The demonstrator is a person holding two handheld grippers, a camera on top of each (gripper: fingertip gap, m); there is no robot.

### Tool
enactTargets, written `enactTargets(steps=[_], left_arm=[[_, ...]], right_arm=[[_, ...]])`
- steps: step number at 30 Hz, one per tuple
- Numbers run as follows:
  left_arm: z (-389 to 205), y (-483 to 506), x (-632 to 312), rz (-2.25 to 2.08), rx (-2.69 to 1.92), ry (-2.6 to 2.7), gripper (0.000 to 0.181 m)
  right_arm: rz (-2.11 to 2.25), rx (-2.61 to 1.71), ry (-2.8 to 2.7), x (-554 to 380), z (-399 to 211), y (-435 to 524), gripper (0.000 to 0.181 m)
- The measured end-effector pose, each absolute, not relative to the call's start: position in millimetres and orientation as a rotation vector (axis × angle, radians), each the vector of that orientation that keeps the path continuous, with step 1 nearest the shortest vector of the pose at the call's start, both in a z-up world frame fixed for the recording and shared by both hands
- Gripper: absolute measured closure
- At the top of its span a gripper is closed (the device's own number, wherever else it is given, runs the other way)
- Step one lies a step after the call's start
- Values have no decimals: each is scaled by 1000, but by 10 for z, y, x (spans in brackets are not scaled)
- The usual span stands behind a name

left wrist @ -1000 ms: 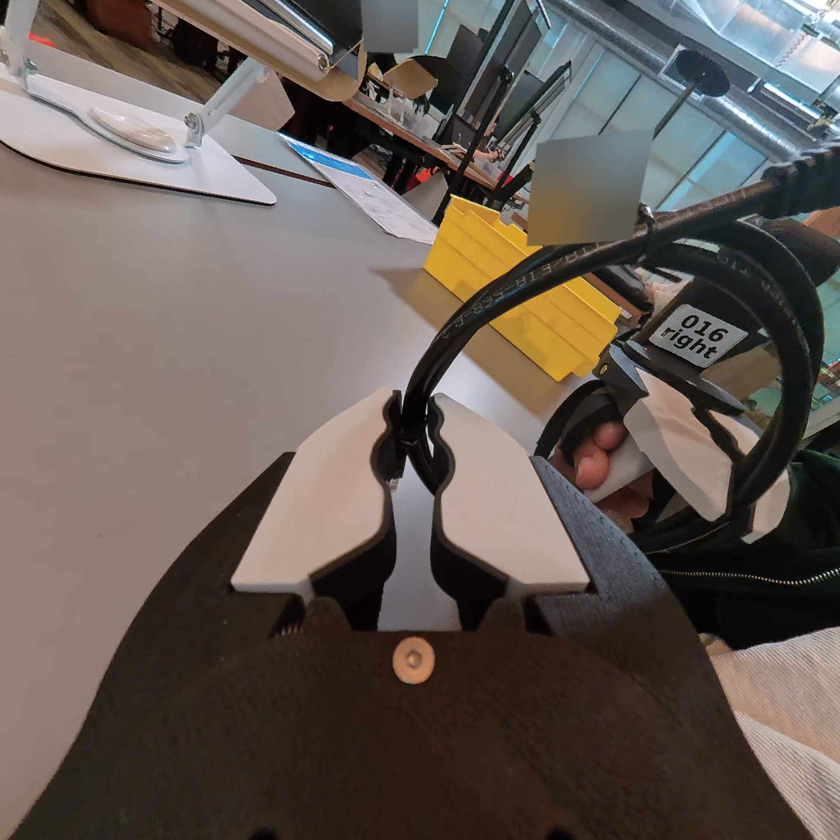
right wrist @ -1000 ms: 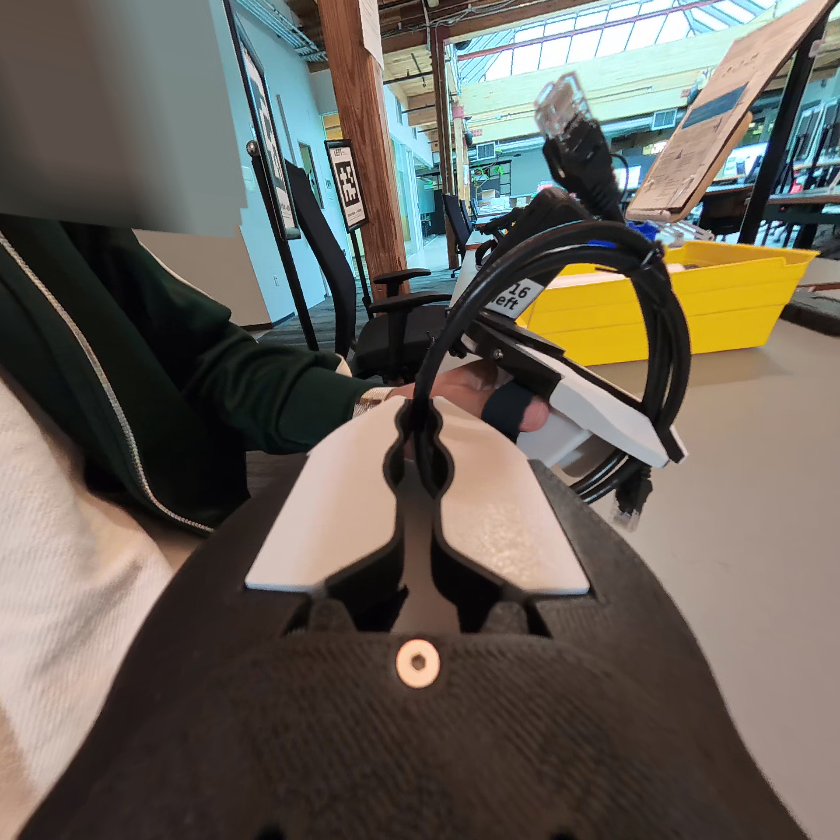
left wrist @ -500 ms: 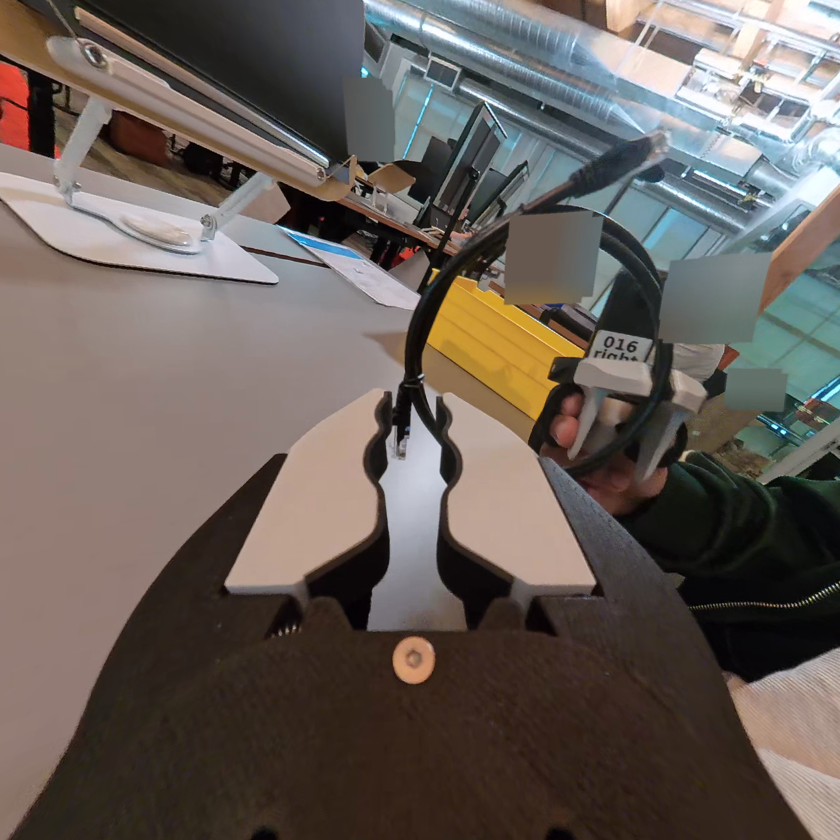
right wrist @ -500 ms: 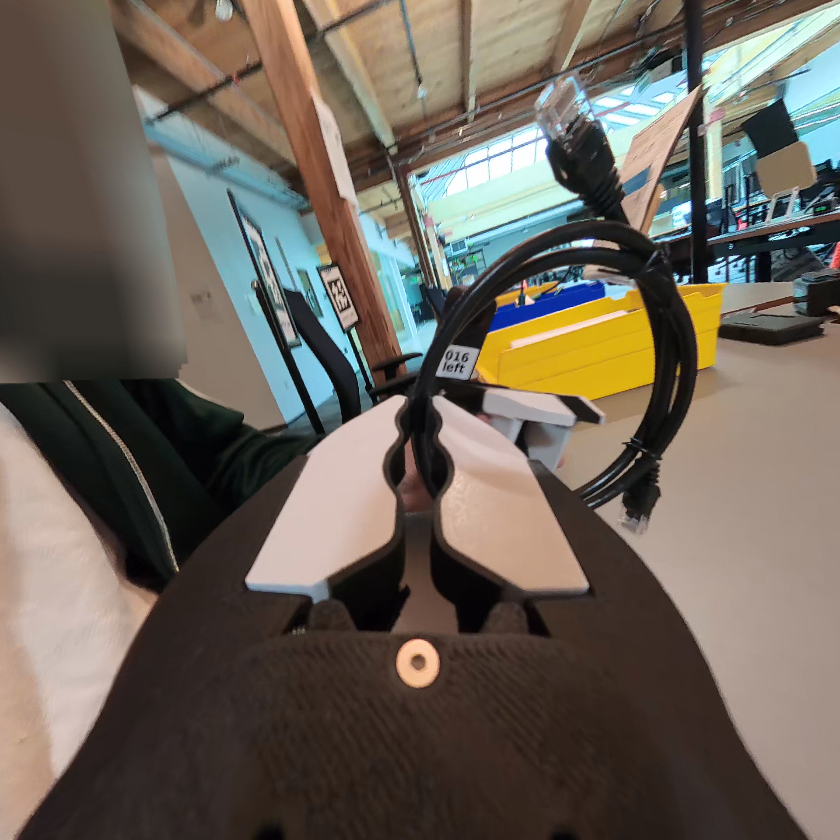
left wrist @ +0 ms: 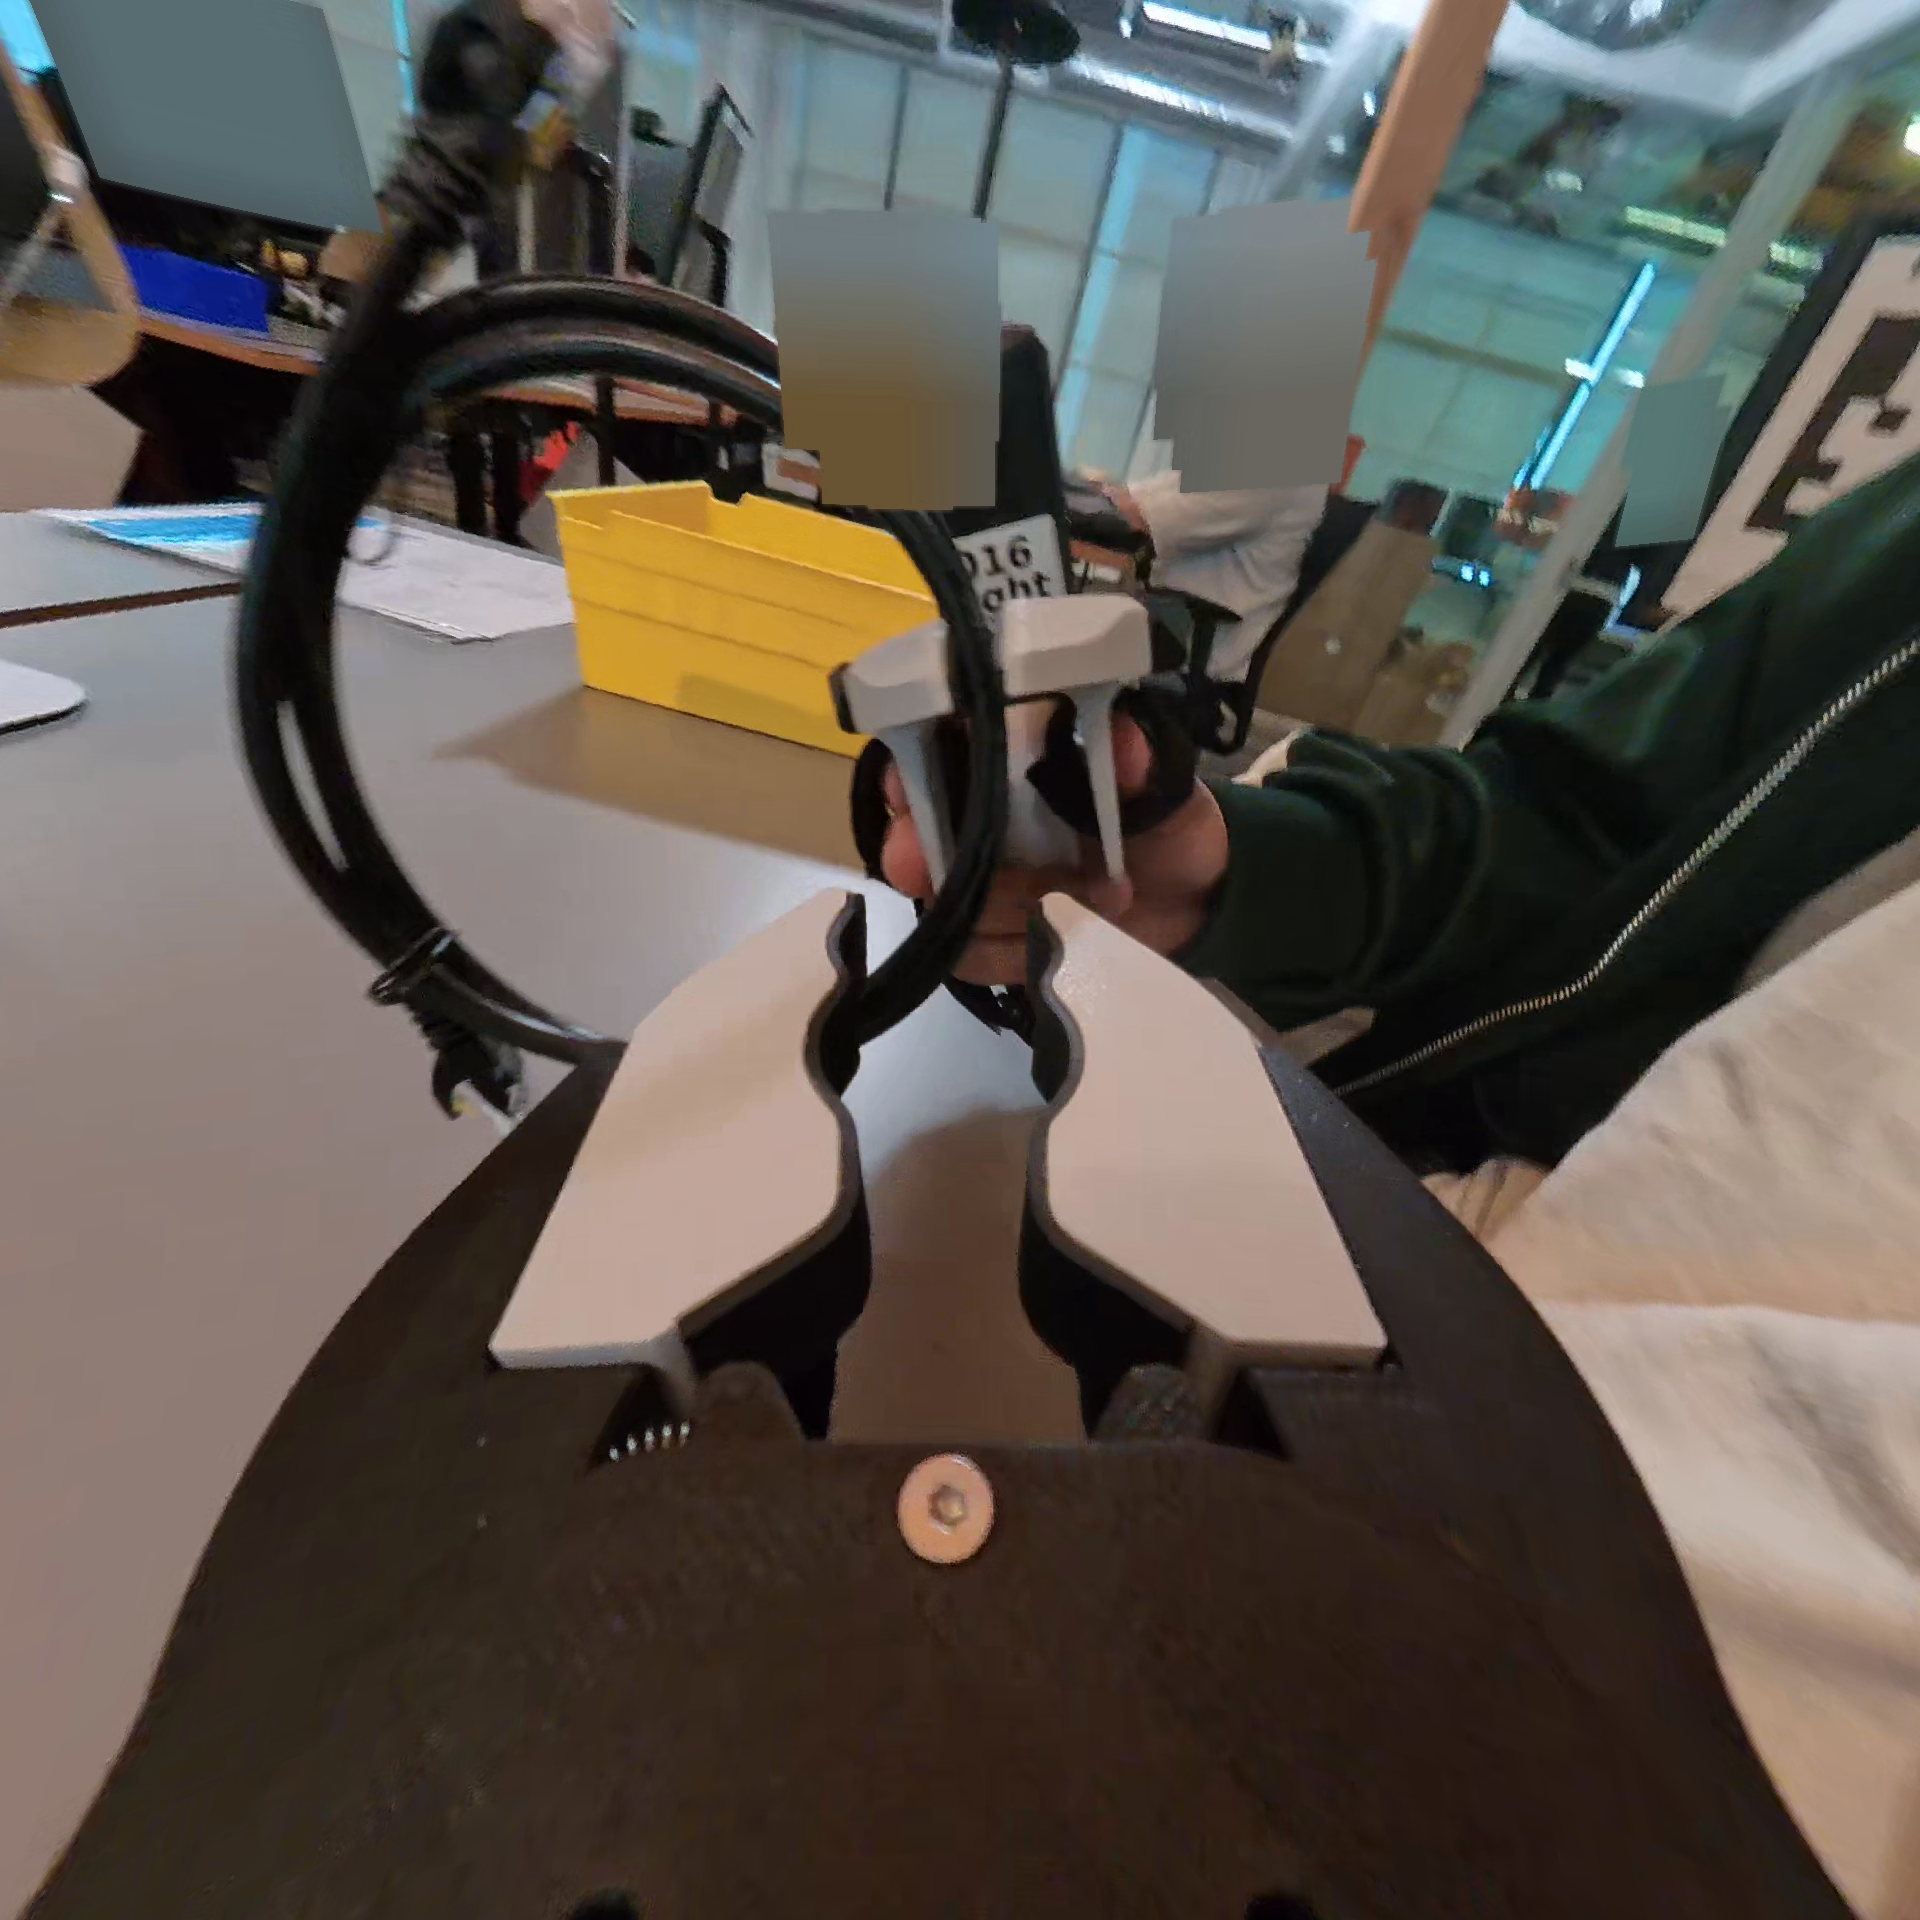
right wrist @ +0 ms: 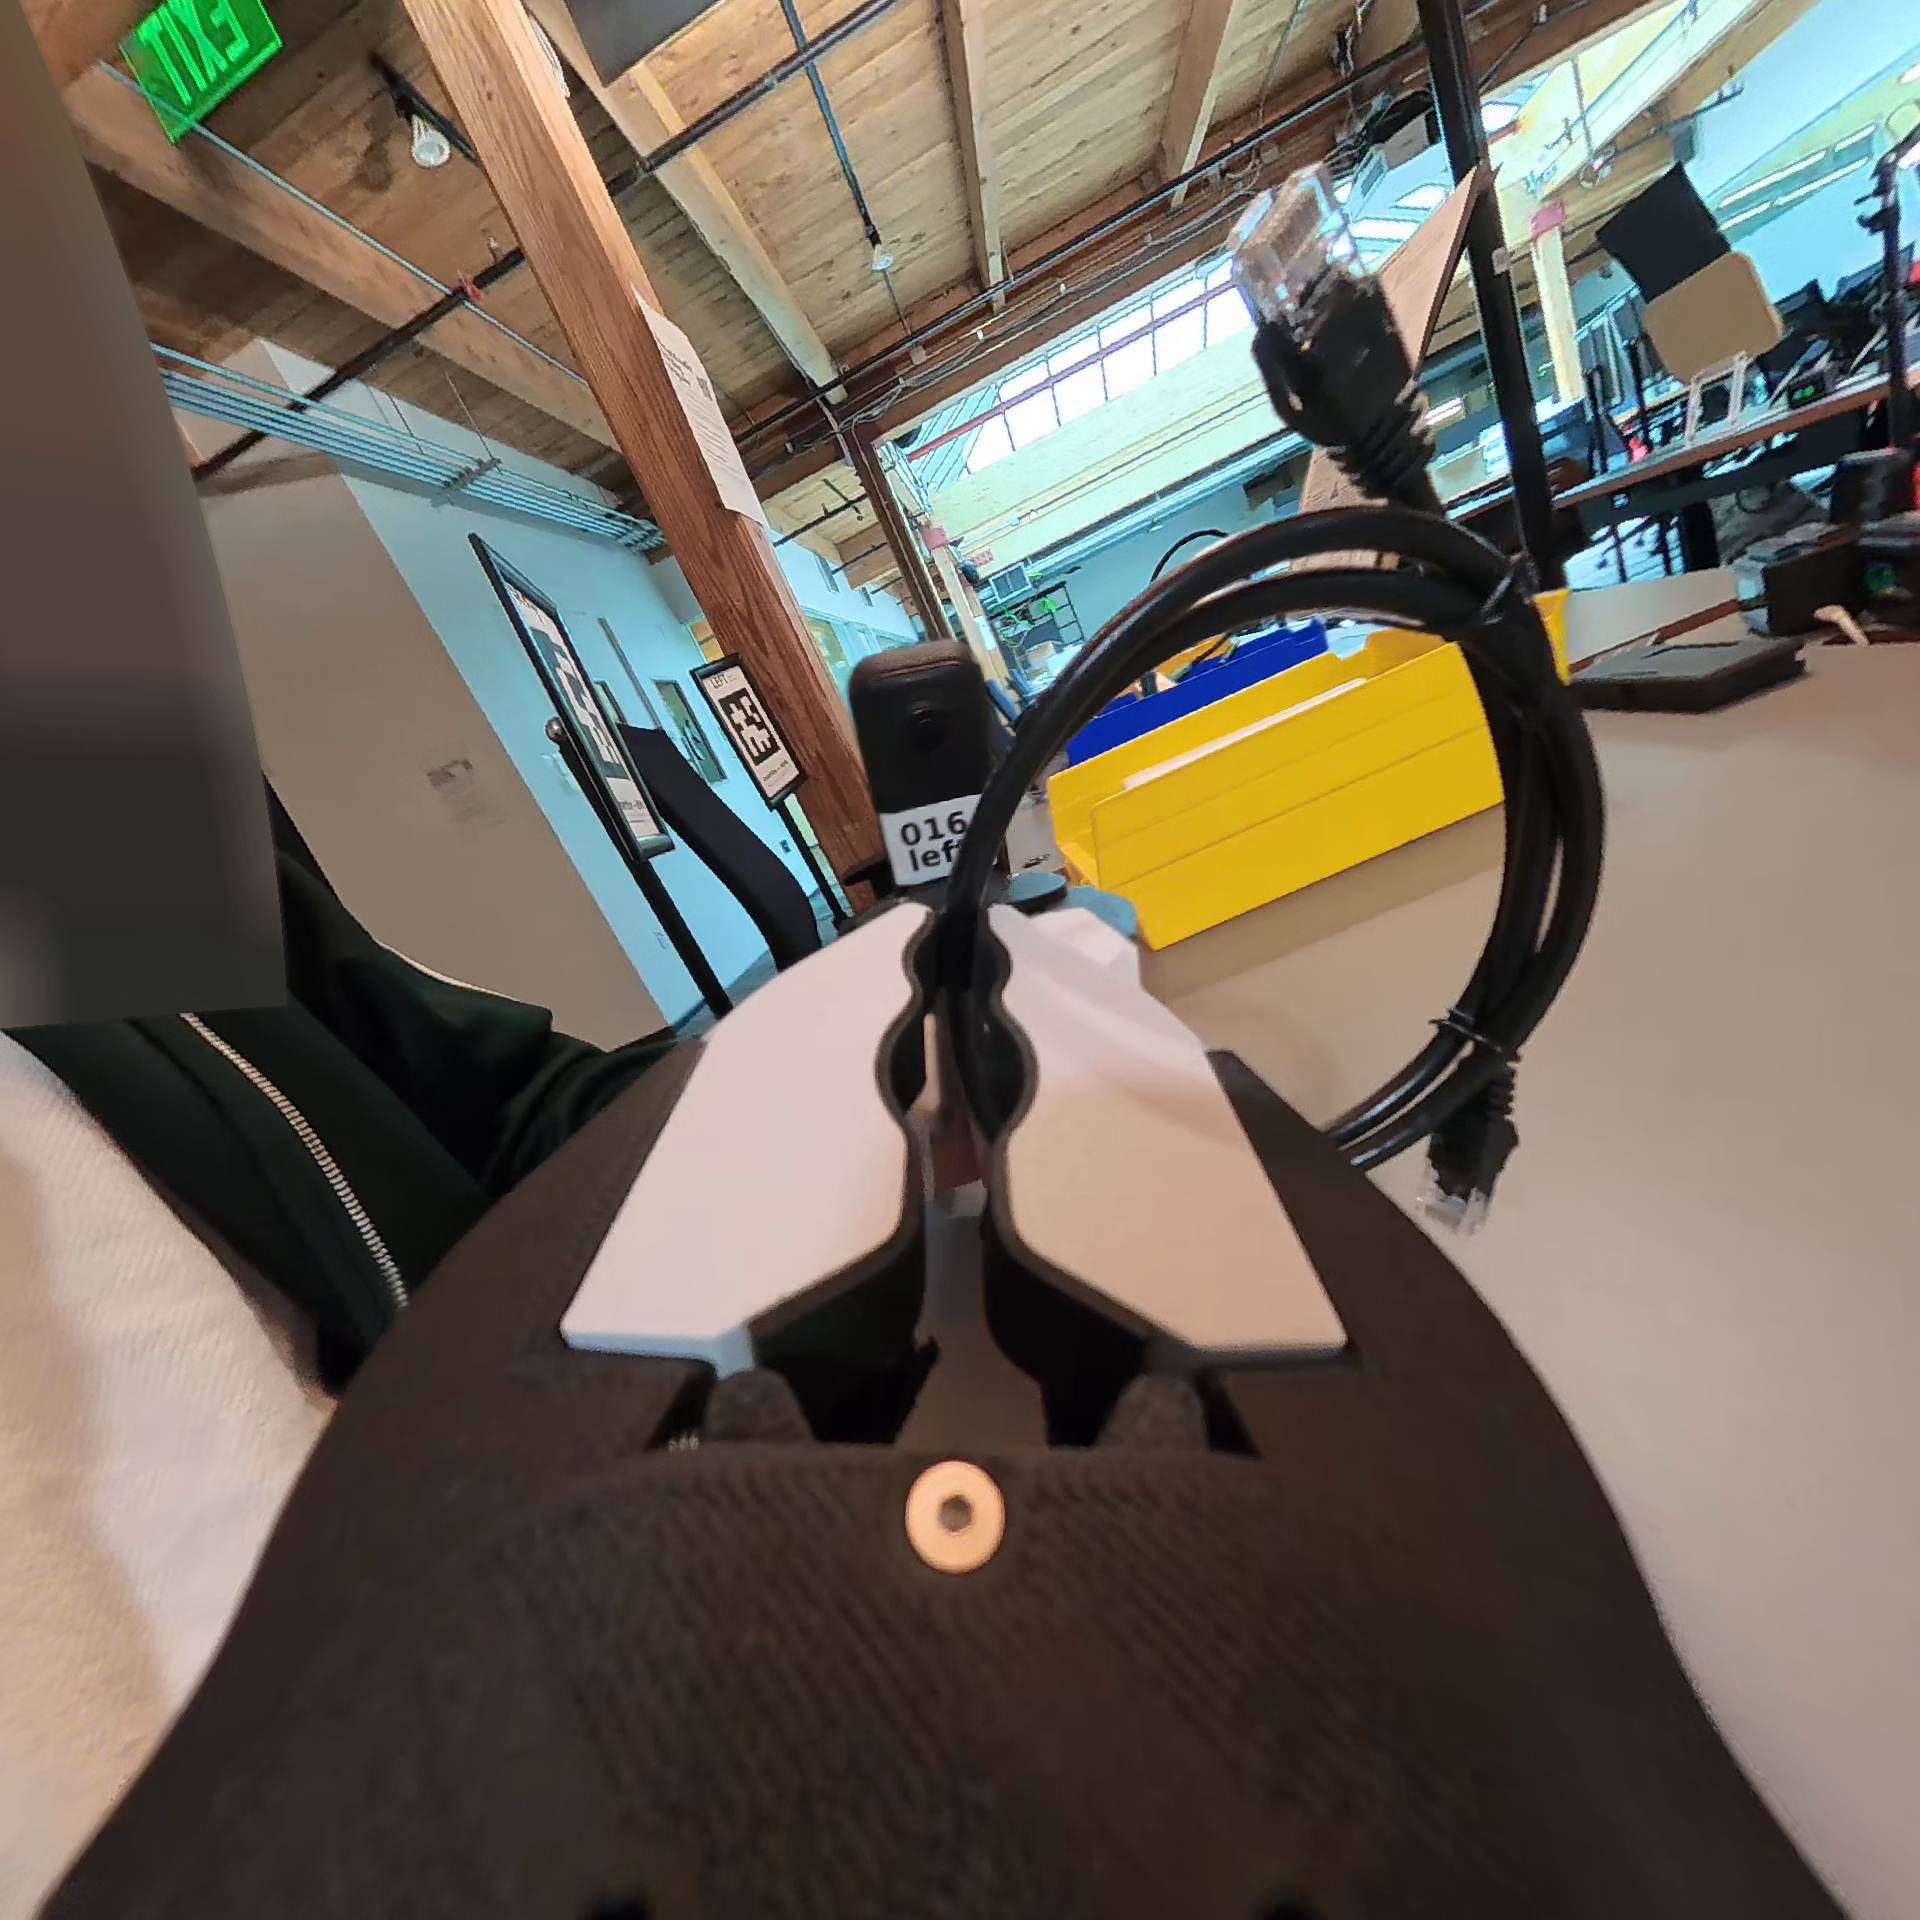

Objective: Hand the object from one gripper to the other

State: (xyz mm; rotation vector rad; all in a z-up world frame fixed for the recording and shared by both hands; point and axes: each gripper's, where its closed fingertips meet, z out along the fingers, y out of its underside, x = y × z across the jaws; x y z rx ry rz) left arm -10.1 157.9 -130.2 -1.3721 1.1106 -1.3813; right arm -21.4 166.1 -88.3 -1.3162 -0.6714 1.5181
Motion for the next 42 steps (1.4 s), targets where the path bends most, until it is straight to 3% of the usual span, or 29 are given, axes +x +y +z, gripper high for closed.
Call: enactTargets(steps=[16,30,42], left_arm=[[-1361,1433,-5,-1325,-1358,1237,174],[-1270,1424,-42,-1374,-1343,1200,174],[-1186,1372,-48,-1446,-1322,1168,174]], right_arm=[[1641,-1329,-617,-238,-899,1663,174],[1763,-1332,-442,-133,-893,1819,156],[1563,-1458,-352,71,-1073,2104,161]])
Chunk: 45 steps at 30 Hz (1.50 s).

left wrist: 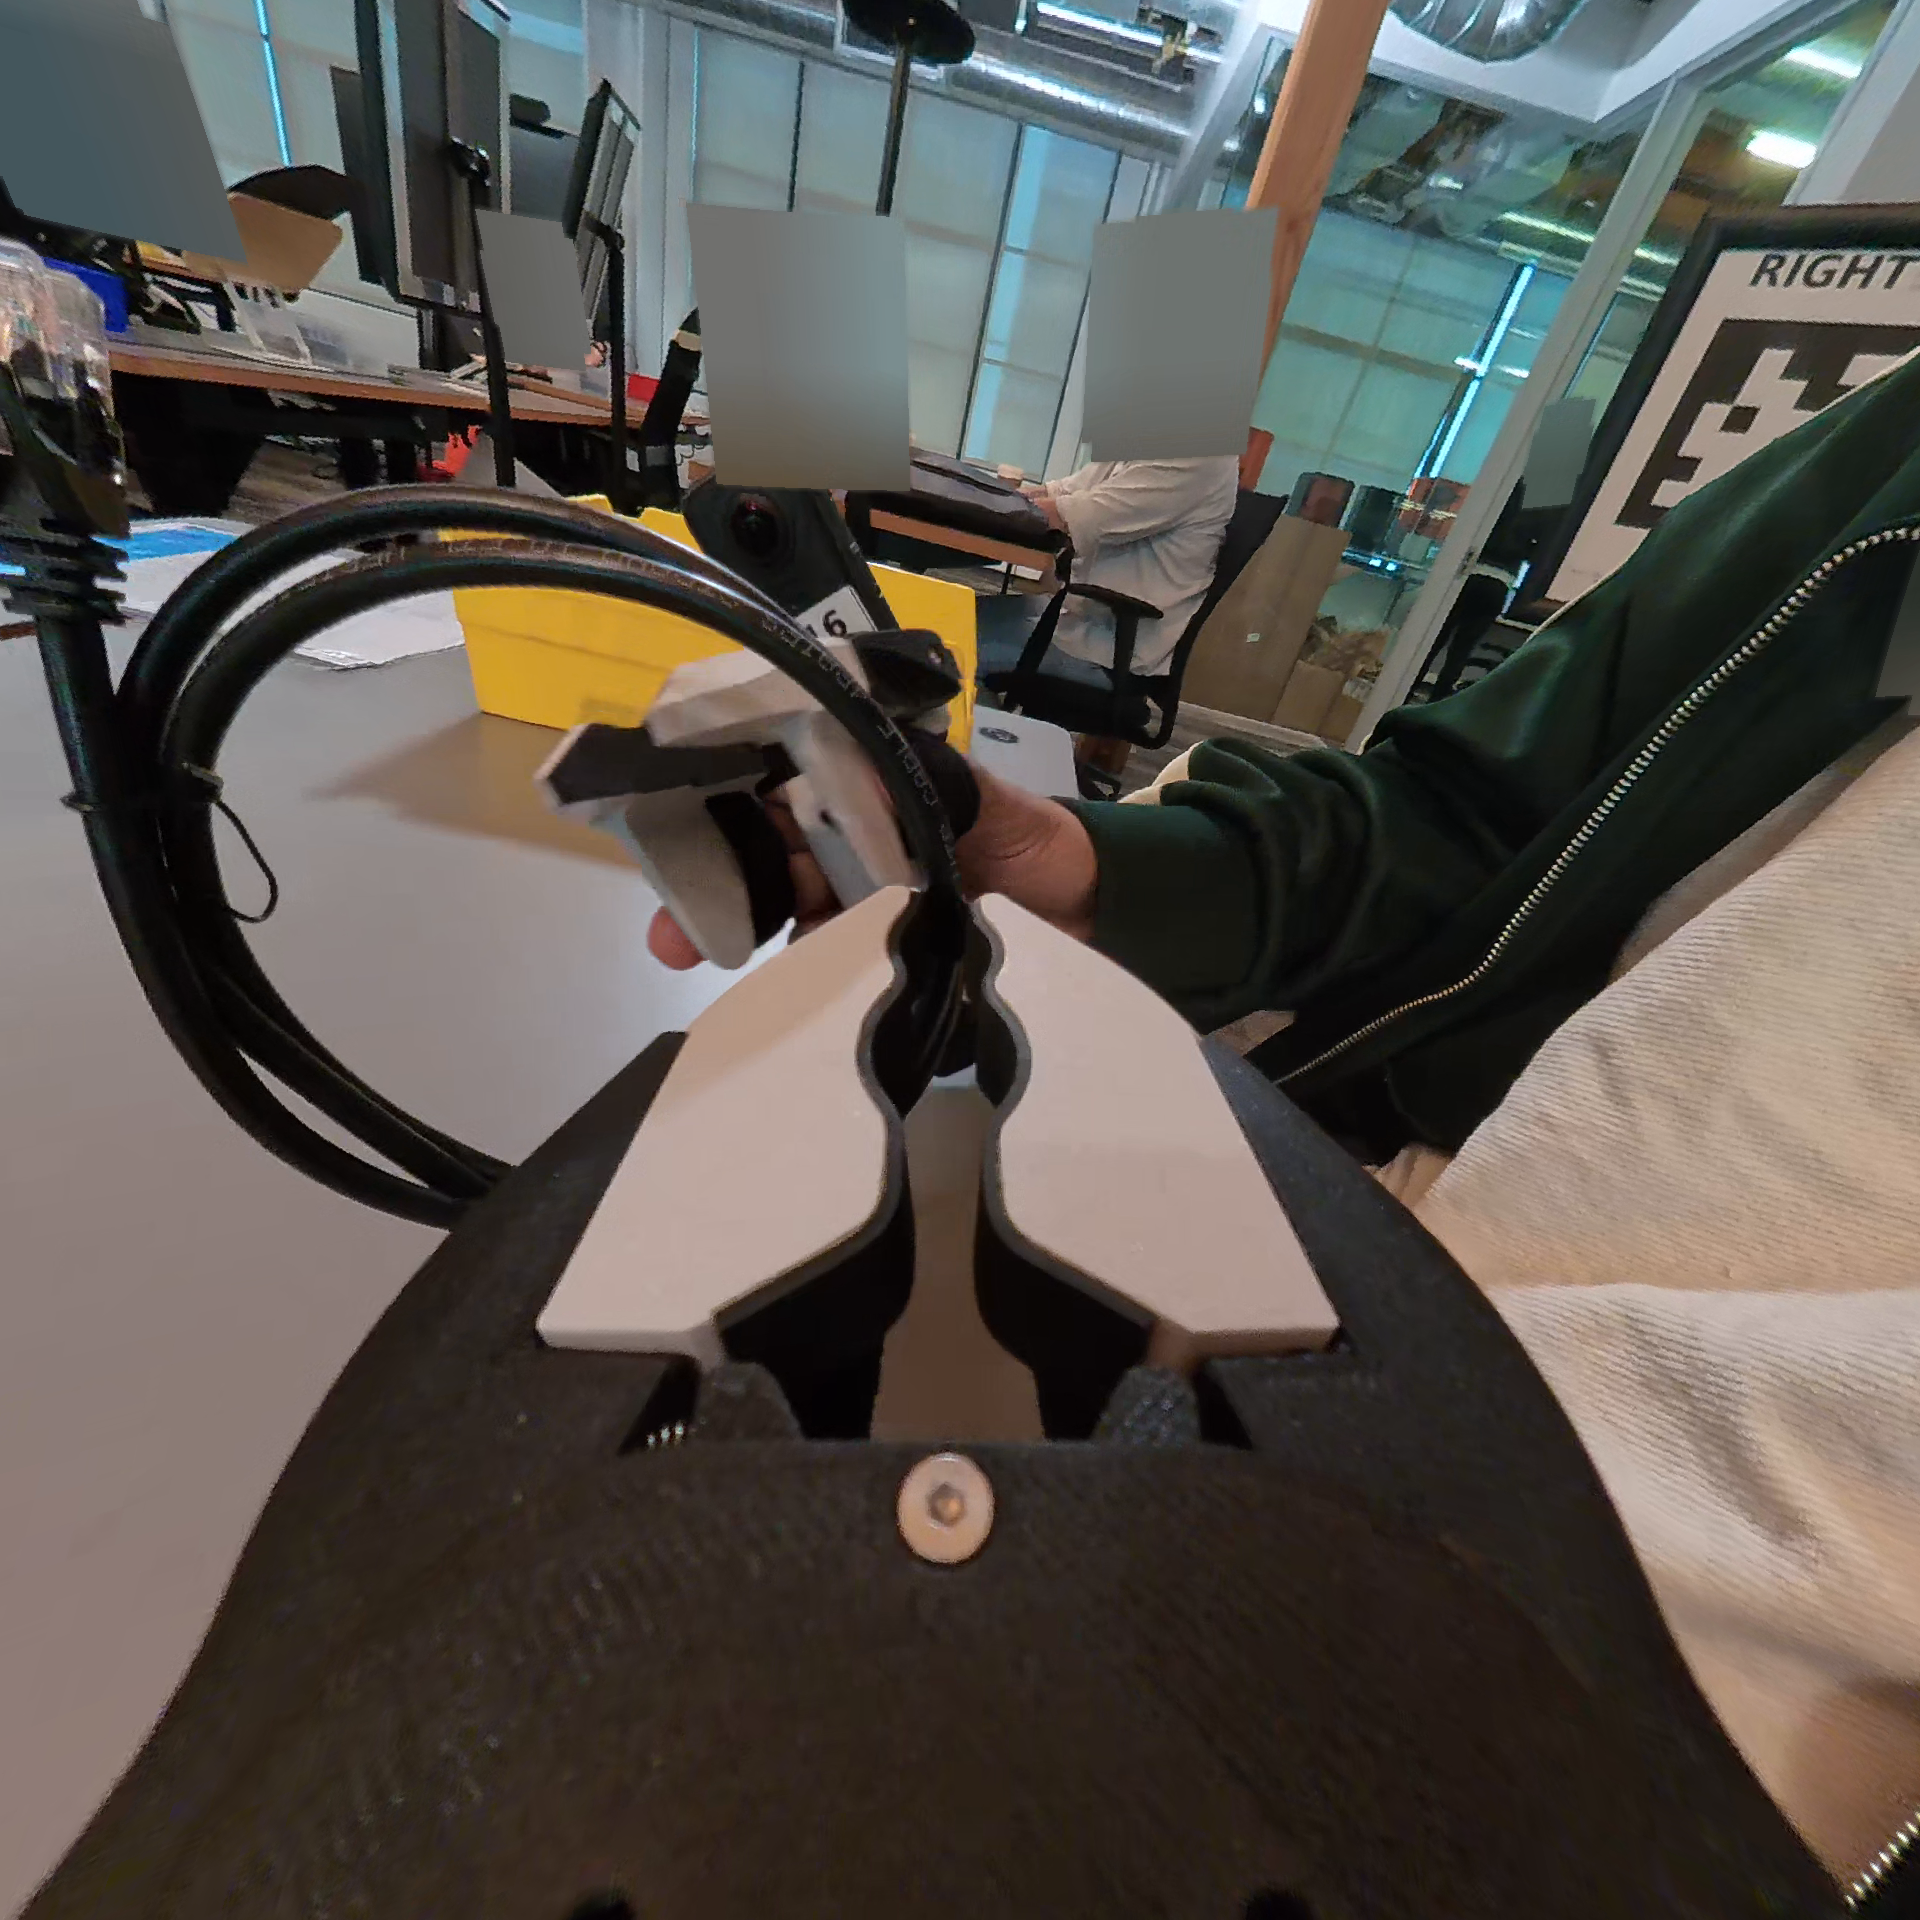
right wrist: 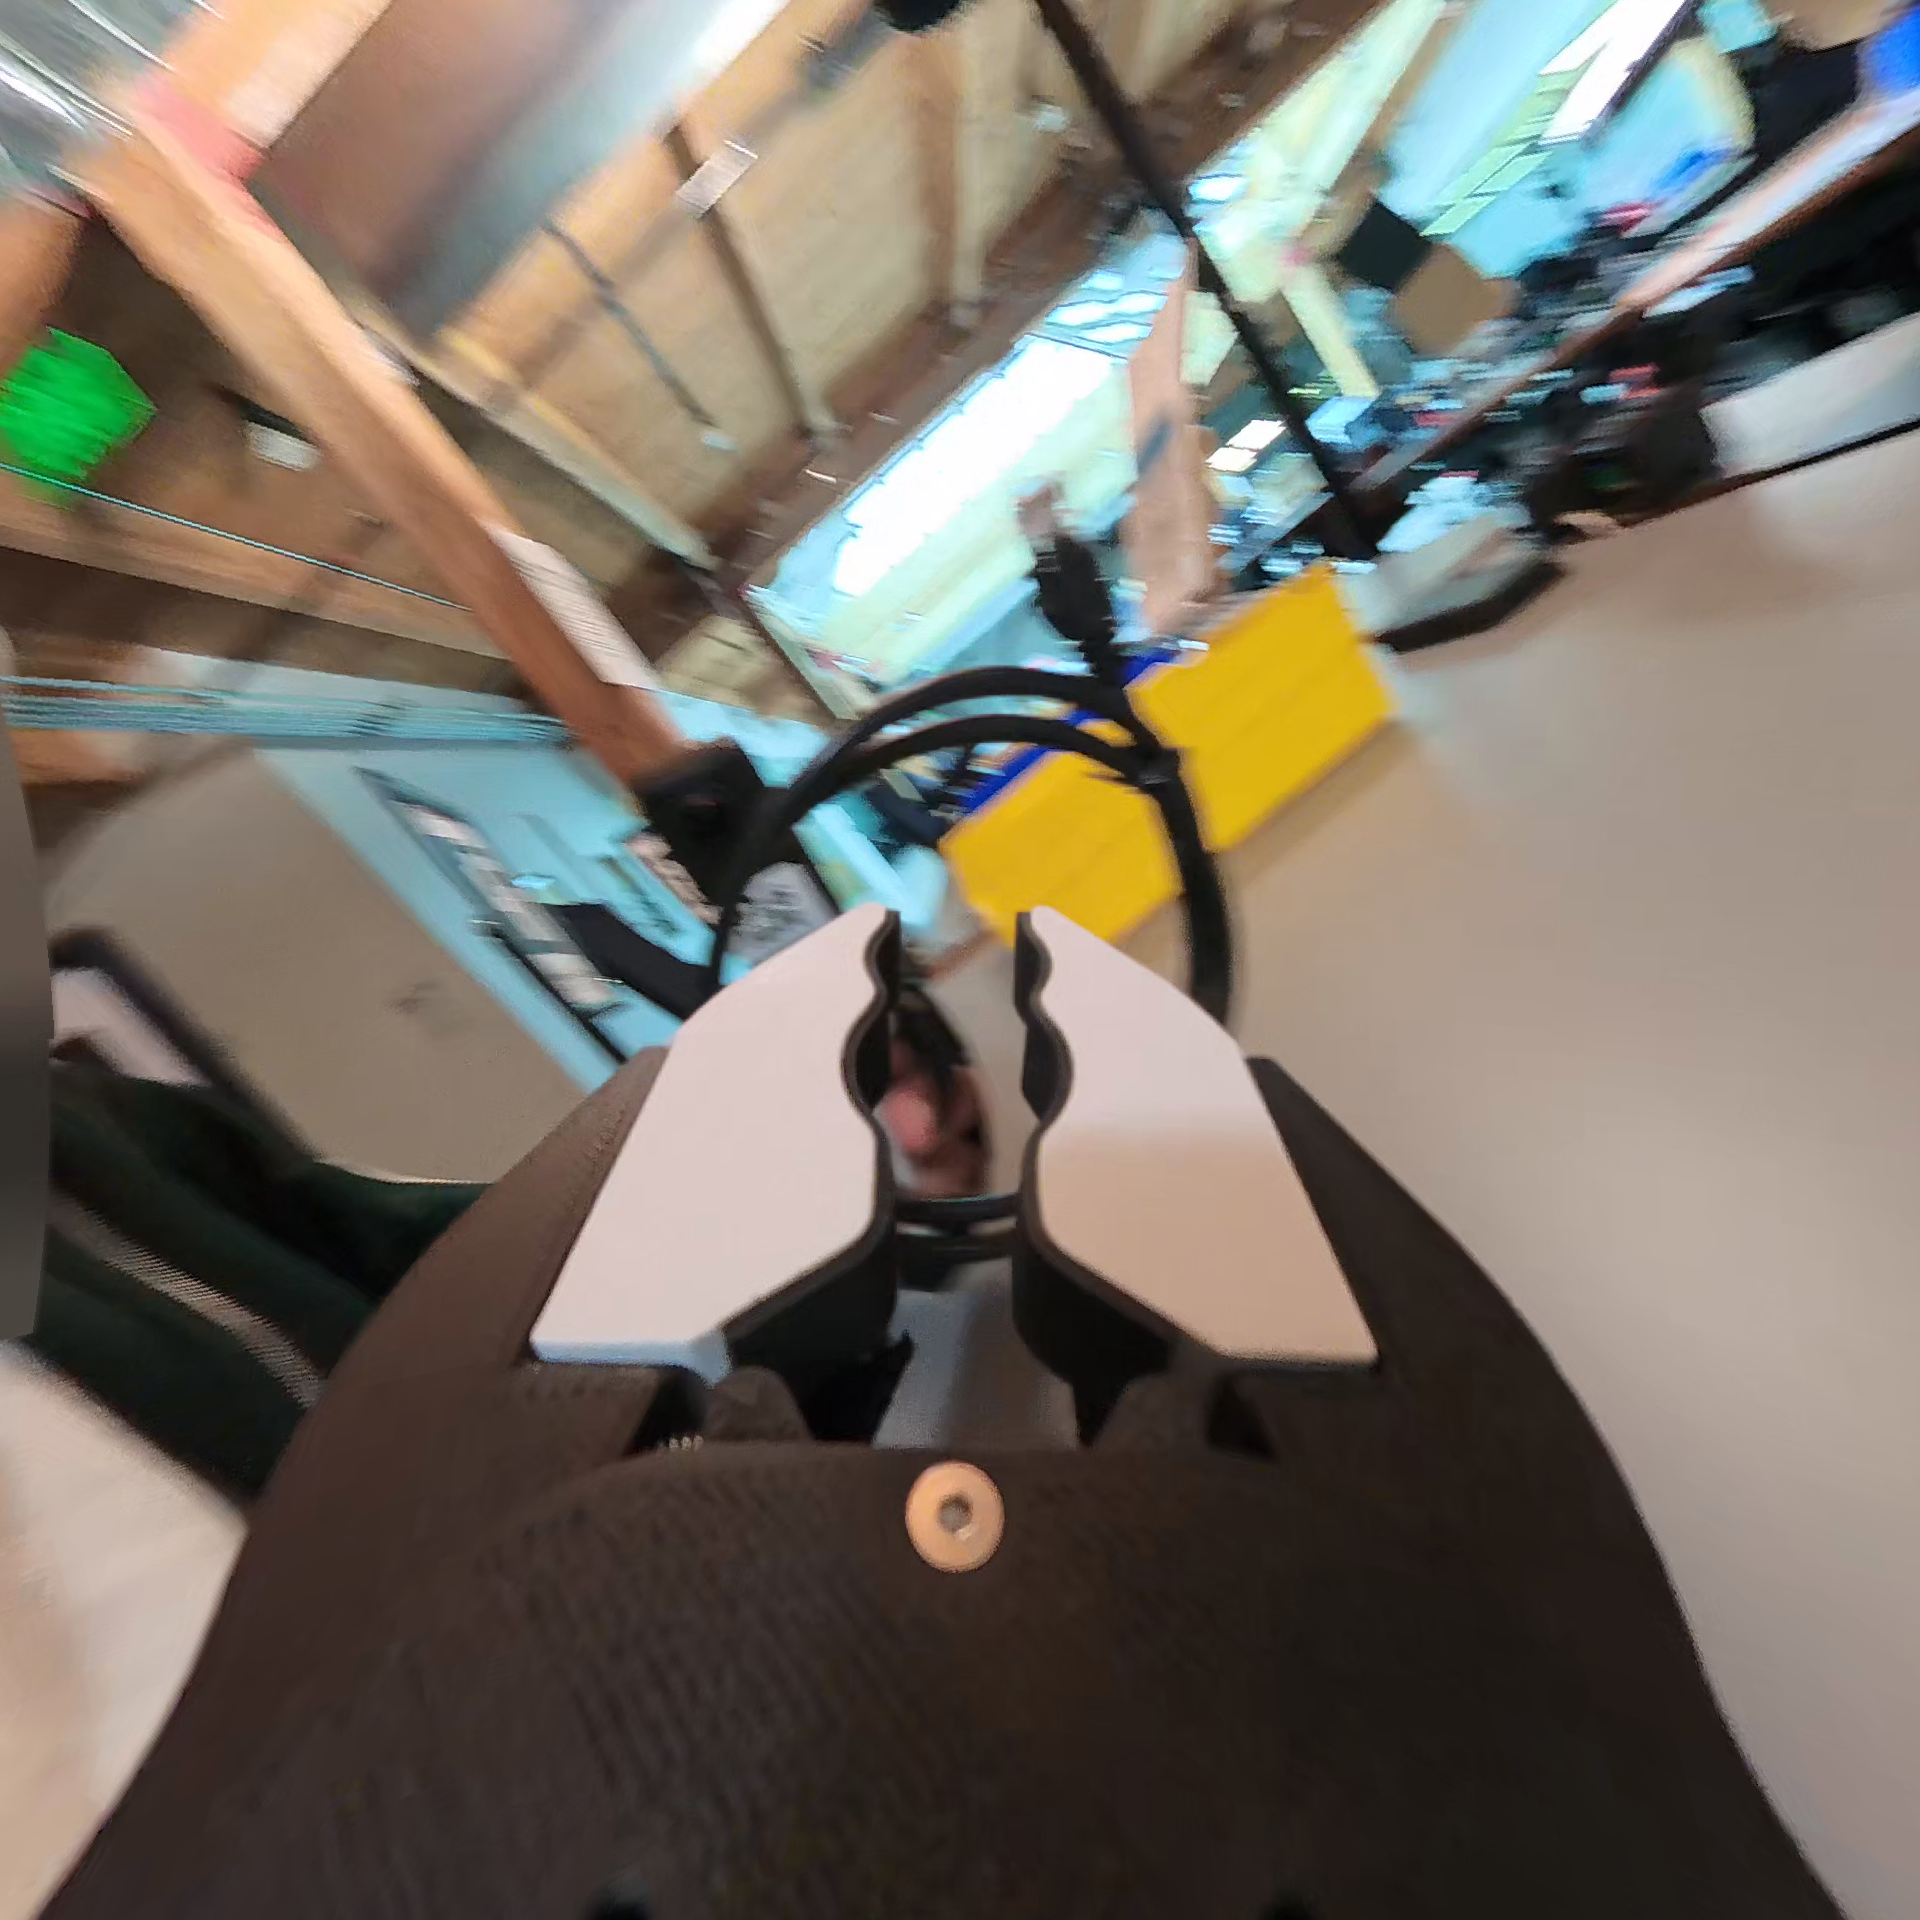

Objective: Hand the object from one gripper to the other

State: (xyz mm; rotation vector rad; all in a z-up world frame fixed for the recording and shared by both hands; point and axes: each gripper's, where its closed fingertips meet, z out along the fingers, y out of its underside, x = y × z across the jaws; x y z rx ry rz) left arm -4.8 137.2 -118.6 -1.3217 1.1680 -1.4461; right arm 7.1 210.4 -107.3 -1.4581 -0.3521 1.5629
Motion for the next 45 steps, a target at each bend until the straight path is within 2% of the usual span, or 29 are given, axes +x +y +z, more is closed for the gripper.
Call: enactTargets(steps=[7,16,20,24,27,29,36,38,41,45], left_arm=[[-1156,1170,66,-1465,-1285,1230,174],[-1118,983,150,-1487,-1238,1289,173],[-1108,944,161,-1514,-1228,1296,173],[-1095,913,157,-1560,-1211,1292,174],[-1052,918,142,-1595,-1185,1259,173],[-1042,922,126,-1634,-1166,1242,171],[-942,1079,29,-1700,-1155,1100,131],[-877,1150,-36,-1765,-1153,1028,125],[-892,1405,-125,-1773,-1218,865,125],[-1174,1743,-168,-1660,-1448,741,135]], right_arm=[[1313,-1639,-474,30,-1381,2198,159],[1367,-1691,-411,34,-1465,2231,154],[1431,-1683,-449,-39,-1459,2160,157],[1413,-1687,-483,-59,-1464,2130,171],[1404,-1683,-495,-27,-1444,2127,173],[1395,-1674,-491,-14,-1419,2131,174],[1418,-1632,-474,11,-1334,2118,175],[1422,-1626,-463,26,-1327,2127,175],[1439,-1600,-453,34,-1289,2121,175],[1432,-1554,-464,34,-1210,2093,175]])
